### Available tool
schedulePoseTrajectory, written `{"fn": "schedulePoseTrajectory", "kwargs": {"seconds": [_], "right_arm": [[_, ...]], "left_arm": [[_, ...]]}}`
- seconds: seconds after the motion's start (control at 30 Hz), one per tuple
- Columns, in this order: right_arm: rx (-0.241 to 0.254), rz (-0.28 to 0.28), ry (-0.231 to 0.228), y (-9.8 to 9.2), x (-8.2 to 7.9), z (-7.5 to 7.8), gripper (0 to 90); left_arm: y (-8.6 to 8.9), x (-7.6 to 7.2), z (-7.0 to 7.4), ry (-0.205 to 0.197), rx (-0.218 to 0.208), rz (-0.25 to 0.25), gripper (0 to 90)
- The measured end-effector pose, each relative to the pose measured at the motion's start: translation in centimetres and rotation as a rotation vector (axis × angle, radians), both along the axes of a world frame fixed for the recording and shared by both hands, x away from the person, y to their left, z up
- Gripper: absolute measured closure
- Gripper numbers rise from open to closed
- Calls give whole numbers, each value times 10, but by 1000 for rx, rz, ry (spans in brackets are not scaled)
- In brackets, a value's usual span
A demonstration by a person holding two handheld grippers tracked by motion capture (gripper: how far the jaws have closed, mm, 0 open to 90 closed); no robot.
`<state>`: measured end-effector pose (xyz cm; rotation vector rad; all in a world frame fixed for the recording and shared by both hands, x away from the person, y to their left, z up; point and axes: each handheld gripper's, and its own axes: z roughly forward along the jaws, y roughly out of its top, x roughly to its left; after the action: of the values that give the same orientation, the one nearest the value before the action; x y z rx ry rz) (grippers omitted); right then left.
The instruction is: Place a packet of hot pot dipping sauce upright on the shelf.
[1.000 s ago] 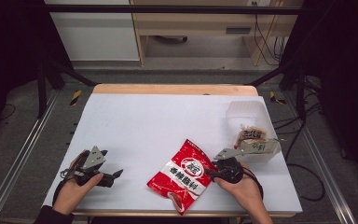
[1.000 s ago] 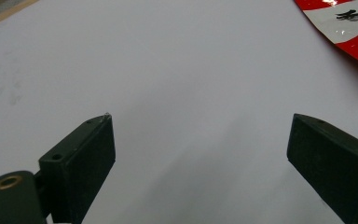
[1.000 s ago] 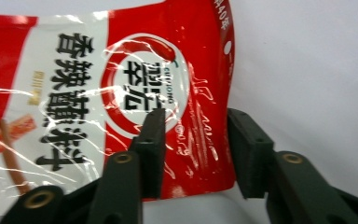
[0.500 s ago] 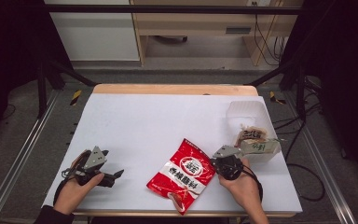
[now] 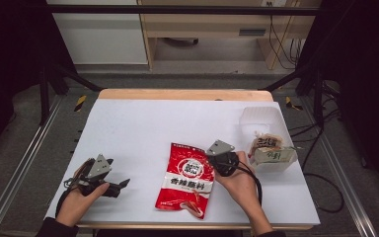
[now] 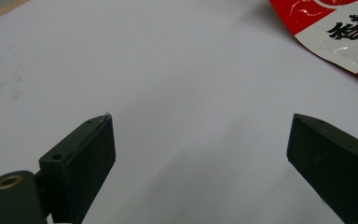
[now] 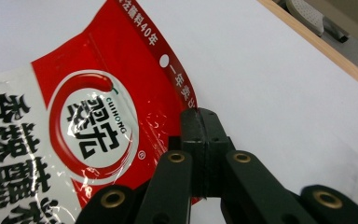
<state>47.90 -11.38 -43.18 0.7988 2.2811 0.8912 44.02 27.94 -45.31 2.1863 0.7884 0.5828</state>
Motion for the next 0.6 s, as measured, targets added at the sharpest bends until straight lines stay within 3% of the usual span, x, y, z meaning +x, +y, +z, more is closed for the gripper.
{"fn": "schedulePoseTrajectory", "kwargs": {"seconds": [0.33, 0.6], "right_arm": [[-36, 26, -40, 17, 23, 7, 900], [-24, 70, -67, 20, 20, 11, 900]], "left_arm": [[-2, 2, 1, -2, 2, -7, 76], [-4, 1, 3, -4, -6, -17, 76]]}}
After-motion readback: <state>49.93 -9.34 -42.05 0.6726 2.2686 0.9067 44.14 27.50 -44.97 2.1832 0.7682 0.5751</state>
